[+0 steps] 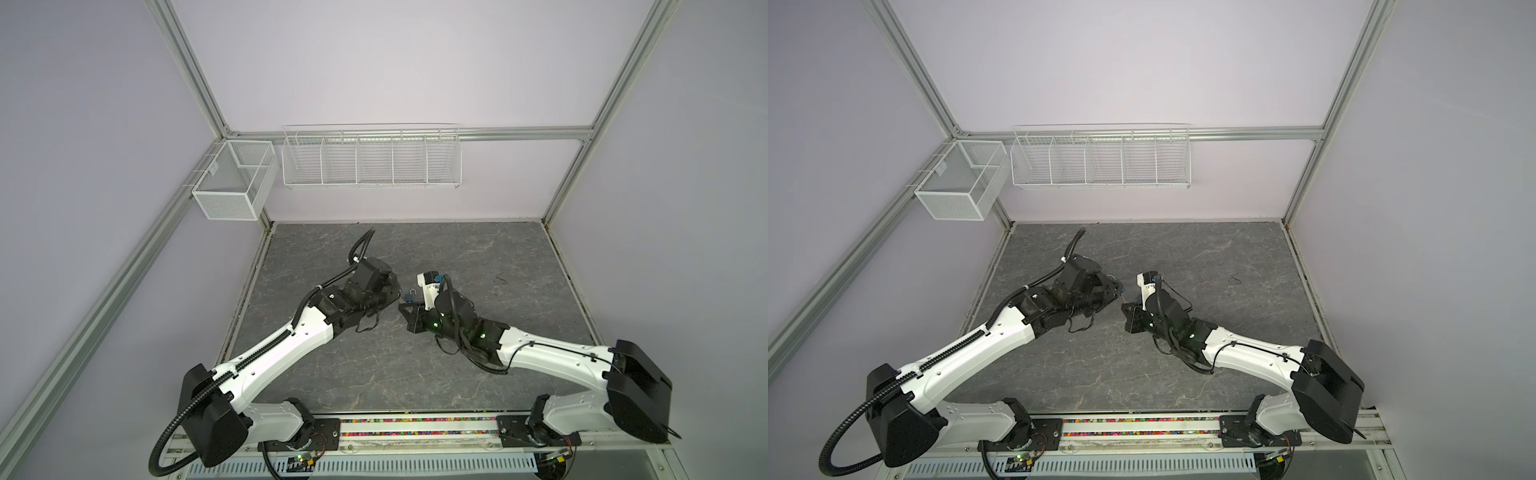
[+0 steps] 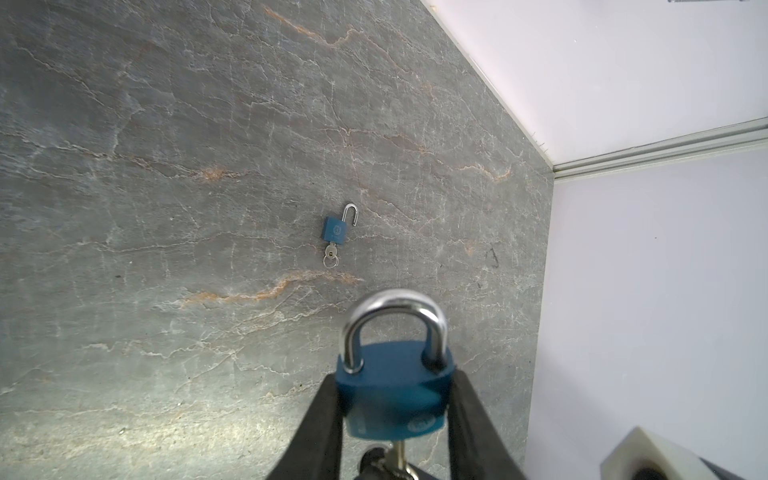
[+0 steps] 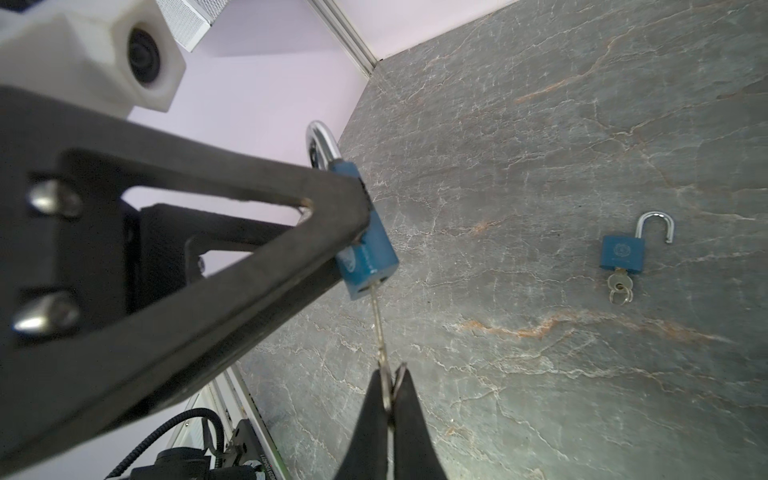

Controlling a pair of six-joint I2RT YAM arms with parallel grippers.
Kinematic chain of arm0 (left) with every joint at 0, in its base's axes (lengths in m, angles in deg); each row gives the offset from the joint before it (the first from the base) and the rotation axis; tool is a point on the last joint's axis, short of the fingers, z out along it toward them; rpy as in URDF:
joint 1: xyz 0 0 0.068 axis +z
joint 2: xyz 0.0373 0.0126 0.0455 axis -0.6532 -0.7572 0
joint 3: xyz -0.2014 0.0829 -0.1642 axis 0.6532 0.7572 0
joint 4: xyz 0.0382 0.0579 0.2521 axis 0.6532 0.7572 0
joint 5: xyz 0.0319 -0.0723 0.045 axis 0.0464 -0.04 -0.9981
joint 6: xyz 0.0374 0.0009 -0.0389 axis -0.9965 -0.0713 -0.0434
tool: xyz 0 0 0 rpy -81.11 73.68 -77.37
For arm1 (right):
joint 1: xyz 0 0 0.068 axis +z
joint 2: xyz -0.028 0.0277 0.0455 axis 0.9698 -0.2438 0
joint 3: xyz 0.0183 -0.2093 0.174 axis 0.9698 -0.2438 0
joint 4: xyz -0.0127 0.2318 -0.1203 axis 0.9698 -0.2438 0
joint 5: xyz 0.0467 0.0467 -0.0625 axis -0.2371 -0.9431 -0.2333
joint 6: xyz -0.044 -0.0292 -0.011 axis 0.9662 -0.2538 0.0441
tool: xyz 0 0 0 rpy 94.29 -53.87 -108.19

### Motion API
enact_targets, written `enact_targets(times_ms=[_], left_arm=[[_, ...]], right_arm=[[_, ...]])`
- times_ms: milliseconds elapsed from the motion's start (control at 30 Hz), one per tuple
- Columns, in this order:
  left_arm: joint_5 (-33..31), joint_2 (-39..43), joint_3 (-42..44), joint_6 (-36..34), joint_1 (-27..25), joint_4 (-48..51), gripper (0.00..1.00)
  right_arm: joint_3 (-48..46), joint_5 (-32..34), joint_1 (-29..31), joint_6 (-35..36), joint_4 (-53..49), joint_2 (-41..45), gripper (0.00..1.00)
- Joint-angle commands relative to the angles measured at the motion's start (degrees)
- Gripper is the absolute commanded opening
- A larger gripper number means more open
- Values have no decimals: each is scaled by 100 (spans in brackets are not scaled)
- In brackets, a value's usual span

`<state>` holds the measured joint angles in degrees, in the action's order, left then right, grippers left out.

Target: Unlock with the key

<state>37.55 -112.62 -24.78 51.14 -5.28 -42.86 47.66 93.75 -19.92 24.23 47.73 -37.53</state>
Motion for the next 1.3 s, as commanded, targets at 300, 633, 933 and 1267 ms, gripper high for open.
enact_targets(times_ms=[300, 633, 933, 1267], left_arm=[[499, -49, 189, 77, 105, -82, 0], [845, 4, 329, 330, 116, -396, 0], [920, 46, 331, 287, 123, -284, 0], [769, 311, 430, 293, 396, -319, 0]], right_arm=[[334, 132, -5, 653, 352, 64, 6], [680, -160, -9, 562, 300, -111, 6], [848, 169, -55, 411, -80, -140, 6], [714, -976, -211, 102, -86, -95, 6]])
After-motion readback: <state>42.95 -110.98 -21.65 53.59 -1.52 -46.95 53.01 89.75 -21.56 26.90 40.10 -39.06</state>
